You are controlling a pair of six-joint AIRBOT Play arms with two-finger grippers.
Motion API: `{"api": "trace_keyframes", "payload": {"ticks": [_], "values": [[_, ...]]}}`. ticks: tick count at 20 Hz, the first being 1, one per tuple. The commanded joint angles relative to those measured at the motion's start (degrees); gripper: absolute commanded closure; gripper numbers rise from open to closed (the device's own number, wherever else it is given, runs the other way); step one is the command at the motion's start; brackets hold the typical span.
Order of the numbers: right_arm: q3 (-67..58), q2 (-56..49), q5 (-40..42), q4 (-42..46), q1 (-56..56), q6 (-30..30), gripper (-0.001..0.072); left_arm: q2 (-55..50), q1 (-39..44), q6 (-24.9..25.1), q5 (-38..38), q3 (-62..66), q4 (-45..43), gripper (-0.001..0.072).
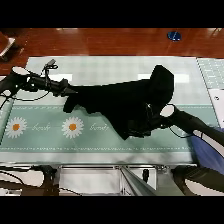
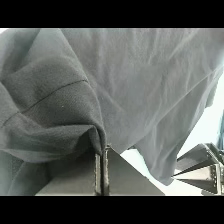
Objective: Fold the shirts.
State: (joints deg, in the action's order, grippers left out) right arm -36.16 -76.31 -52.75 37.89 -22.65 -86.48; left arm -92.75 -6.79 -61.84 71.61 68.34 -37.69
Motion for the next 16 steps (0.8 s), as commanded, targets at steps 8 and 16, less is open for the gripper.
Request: {"api": "trace_keyframes", "payload": {"ticks": [8, 16], "values": [[-12.85, -9.16, 0.52, -7.89, -0.66, 8.81, 0.0693, -0.04, 0.07, 0.04, -0.42, 0.04, -0.02, 0.0692], [-48.76, 5.18, -12.90, 10.51, 9.64, 4.11, 0.0694, 14.43, -7.96, 0.11, -4.15, 10.40, 18.38, 0.0692]]}}
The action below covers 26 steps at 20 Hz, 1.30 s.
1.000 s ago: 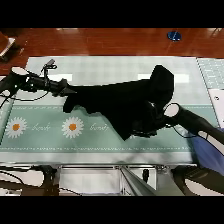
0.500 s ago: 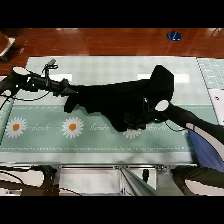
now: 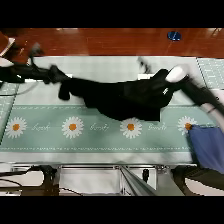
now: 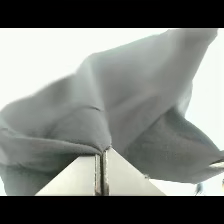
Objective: Fold the shirts.
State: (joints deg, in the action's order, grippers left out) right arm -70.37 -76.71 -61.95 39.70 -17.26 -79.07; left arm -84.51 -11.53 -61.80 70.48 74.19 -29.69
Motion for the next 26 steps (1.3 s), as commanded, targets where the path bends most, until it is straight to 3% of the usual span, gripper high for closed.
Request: {"api": "trace_keyframes", "payload": {"ticks": [1, 6, 10, 14, 20, 26], "values": [[-21.79, 8.02, -4.35, 13.05, 6.01, -5.20, 0.0694, 9.97, -4.63, 0.07, -5.01, 6.86, 14.05, 0.0692], [-47.23, 18.01, -10.25, 28.72, 8.98, -8.87, 0.0694, 29.16, -10.29, 0.00, -10.36, 16.17, 11.87, 0.0692], [-48.65, 28.61, -11.72, 33.14, 8.98, -9.33, 0.0694, 44.76, -16.31, 0.00, -14.05, 17.64, 4.17, 0.0692], [-48.65, 35.39, -14.93, 34.05, 8.98, -9.44, 0.0694, 58.01, -17.88, -0.11, -15.61, 17.64, -10.99, 0.0692], [-48.61, 37.70, -25.51, 35.63, 8.98, -10.34, 0.0694, 65.92, -6.95, -7.06, -14.56, 17.62, -29.00, 0.0692], [-41.16, 37.70, -29.75, 35.78, 8.98, -10.78, 0.0694, 65.09, -3.32, -9.07, -11.50, 11.98, -31.85, 0.0692]]}}
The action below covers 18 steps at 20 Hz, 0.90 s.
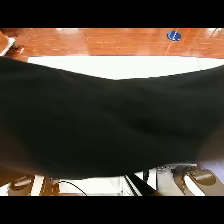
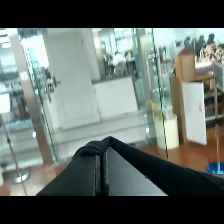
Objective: Fold the shirts.
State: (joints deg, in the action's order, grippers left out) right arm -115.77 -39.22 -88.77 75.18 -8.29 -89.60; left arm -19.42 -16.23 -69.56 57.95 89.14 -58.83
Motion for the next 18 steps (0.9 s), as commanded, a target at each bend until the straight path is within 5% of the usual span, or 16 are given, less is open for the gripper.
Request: {"api": "trace_keyframes", "payload": {"ticks": [1, 8, 12, 18], "values": [[8.33, 0.22, -2.89, 0.42, 0.02, -0.22, 0.0694, -0.74, 1.31, -1.79, 0.98, -5.01, -2.71, 0.0692], [35.52, -8.74, 14.16, 8.81, 0.04, -1.77, 0.0695, -18.75, 1.42, -1.40, -2.29, -19.93, 5.81, 0.0692], [34.91, -26.47, 23.54, 9.64, 1.92, -1.92, 0.0695, -36.85, 7.23, -0.55, -7.65, -20.76, 6.84, 0.0692], [20.09, -51.12, 24.48, -7.45, 14.73, -1.64, 0.0694, -59.28, 15.39, -0.66, -17.25, -15.78, 8.98, 0.0691]]}}
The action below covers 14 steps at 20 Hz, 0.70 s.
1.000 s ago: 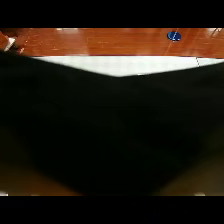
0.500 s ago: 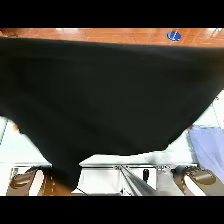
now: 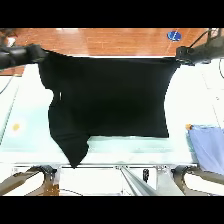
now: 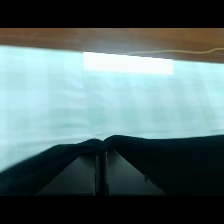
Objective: Fold the shirts.
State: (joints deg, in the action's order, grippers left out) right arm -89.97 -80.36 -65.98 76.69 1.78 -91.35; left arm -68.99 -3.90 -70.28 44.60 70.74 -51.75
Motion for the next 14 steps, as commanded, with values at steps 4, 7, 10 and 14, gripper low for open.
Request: {"api": "trace_keyframes", "payload": {"ticks": [4, 7, 10, 14], "values": [[-8.94, -16.00, 3.54, -21.09, 7.93, 0.09, 0.0647, -16.94, 4.09, -0.09, -3.63, 5.95, 12.52, 0.0680], [-8.94, -16.41, 0.11, -20.90, 9.79, 0.28, 0.0299, -17.64, 3.85, 0.26, -0.35, 6.01, 13.11, 0.0198], [-8.92, -14.80, -11.50, -16.39, 14.49, 2.34, 0.0299, -16.55, -2.21, 0.48, 15.67, 8.37, 4.96, 0.0198], [-0.70, -6.27, -17.64, -4.11, 20.81, 6.12, 0.0299, -12.07, -17.25, -1.03, 34.03, 4.87, -5.53, 0.0198]]}}
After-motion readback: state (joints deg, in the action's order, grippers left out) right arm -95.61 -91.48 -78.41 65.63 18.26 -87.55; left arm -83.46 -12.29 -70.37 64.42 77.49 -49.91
